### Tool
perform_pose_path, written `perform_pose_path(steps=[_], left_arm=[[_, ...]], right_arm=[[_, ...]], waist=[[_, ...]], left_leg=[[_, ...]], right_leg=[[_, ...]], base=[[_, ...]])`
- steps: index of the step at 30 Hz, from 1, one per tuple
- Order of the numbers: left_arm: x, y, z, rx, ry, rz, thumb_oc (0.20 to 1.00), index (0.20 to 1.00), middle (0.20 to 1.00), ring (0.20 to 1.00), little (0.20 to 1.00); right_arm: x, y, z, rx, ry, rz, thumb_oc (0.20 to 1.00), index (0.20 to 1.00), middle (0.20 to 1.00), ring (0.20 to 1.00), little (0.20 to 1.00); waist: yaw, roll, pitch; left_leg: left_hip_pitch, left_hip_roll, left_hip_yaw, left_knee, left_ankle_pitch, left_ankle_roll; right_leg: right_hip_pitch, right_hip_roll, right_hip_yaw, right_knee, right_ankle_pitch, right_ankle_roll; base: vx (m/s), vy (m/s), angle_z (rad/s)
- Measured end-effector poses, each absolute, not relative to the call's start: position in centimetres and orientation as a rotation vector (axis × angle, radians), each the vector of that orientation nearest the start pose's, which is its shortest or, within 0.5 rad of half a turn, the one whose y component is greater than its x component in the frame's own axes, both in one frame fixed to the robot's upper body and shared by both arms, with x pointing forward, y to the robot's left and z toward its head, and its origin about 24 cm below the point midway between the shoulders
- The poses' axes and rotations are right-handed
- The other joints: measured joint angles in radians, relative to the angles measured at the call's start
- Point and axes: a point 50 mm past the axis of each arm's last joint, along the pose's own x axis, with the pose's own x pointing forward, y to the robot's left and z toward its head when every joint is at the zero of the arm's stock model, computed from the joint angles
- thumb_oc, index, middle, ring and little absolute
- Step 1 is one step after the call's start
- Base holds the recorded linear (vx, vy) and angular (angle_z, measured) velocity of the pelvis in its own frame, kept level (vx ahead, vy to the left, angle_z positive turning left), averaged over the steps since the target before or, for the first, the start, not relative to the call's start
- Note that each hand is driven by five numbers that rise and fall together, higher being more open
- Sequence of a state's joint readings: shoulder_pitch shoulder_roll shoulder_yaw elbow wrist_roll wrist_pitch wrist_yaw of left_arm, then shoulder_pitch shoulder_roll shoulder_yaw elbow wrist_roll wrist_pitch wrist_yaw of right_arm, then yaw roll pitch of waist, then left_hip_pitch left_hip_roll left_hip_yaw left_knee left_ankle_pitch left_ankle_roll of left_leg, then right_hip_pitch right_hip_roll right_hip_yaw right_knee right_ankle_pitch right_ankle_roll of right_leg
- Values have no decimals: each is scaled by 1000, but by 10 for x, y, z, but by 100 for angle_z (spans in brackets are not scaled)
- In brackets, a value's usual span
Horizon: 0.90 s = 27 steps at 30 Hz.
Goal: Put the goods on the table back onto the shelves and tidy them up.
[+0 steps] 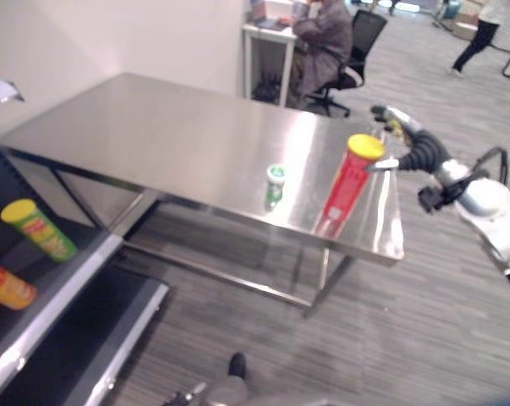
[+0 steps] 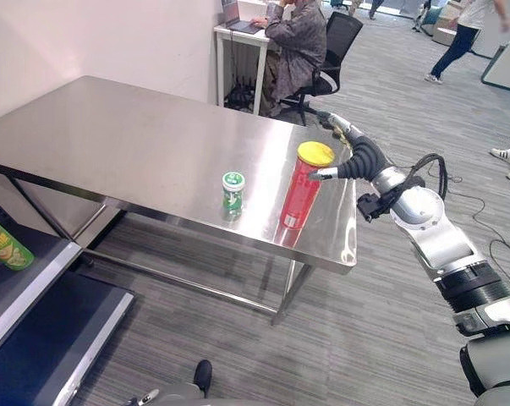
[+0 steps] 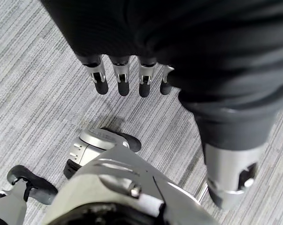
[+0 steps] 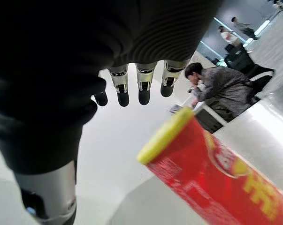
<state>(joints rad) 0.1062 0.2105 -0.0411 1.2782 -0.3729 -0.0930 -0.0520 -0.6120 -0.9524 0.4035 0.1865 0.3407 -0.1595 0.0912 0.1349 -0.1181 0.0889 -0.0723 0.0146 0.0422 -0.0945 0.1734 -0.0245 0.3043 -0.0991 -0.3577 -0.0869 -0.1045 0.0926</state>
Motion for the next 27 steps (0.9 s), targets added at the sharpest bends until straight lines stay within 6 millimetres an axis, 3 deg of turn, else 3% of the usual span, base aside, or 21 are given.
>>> perform_pose_path(steps=[12, 15, 27], left_arm=[[43, 233, -168, -126, 1227, 322, 1000, 1000, 1000, 1000, 1000], [45, 234, -168, -98, 1227, 291, 1000, 1000, 1000, 1000, 1000], [47, 235, -167, -101, 1212, 279, 1000, 1000, 1000, 1000, 1000]], right_arm=[[336, -235, 191, -817, -271, 250, 1000, 1000, 1000, 1000, 1000], [338, -233, 179, -814, -232, 268, 1000, 1000, 1000, 1000, 1000], [344, -222, 191, -822, -255, 327, 1000, 1000, 1000, 1000, 1000]], waist=[[13, -4, 2], [13, -8, 3], [19, -16, 12]], left_leg=[[-21, -4, -14, 0, 17, 7], [-29, -3, -16, 0, 17, 5], [-35, -12, -39, 0, 24, 5]], right_leg=[[-15, 2, -15, 0, -2, 3], [-25, 3, -17, 0, -6, 8], [-22, 3, -40, 0, -8, 12]], base=[[12, 7, 4], [0, 0, 0], [8, -6, 4]])
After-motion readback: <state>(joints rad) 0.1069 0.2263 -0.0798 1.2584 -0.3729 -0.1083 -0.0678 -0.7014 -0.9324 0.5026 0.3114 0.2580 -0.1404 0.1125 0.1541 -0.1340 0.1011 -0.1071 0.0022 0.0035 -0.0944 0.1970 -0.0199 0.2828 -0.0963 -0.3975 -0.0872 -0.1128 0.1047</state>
